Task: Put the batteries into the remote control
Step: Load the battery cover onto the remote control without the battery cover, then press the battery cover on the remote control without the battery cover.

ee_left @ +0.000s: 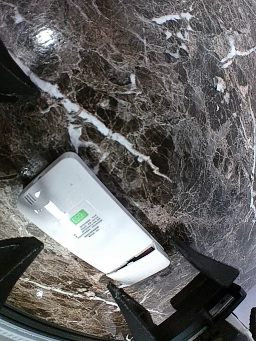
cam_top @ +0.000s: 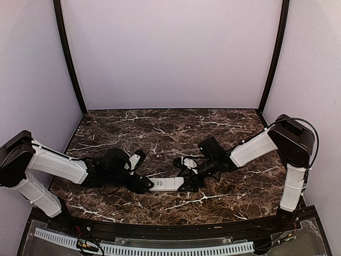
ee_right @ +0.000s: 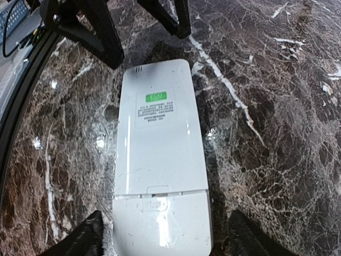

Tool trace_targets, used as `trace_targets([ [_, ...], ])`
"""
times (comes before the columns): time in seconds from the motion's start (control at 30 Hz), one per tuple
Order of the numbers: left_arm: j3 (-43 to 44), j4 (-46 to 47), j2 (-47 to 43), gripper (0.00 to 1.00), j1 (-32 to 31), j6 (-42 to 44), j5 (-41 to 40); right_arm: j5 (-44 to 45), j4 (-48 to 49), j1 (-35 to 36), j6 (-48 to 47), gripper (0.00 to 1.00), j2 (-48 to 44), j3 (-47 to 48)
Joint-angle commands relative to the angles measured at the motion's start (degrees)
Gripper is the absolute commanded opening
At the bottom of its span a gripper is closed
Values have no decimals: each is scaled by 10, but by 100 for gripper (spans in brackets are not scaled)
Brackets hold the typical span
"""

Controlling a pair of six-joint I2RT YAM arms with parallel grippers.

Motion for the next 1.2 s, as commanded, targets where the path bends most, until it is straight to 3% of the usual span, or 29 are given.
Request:
trace_targets([
  [0.0, 7, 1, 3, 87, 4, 10, 8, 10, -45, 1, -4, 96, 4, 11],
  [0.53, -1, 12, -15, 87, 4, 22, 6, 13, -91, 1, -11, 99, -109, 39],
  [0.63, -1, 11, -27, 87, 4, 23, 0, 78, -63, 0, 26, 99, -162, 49],
  [0.73, -3, 12, -43, 87, 3, 24, -8, 208, 22, -6, 84, 99, -229, 35],
  [0.9, -16, 25, -81, 87, 4, 16, -25, 371, 208, -39, 283, 99, -308, -27],
  [0.97, -18, 20, -88, 86, 4, 5, -37, 332, 153, -64, 319, 99, -309, 3],
  [1.03, -14, 2, -91, 82, 4, -12, -52, 315, 18, -70, 348, 94, -296, 64],
  [1.17, -26, -7, -100, 74, 3, -35, -54, 282, -203, -57, 436, 68, -255, 158],
])
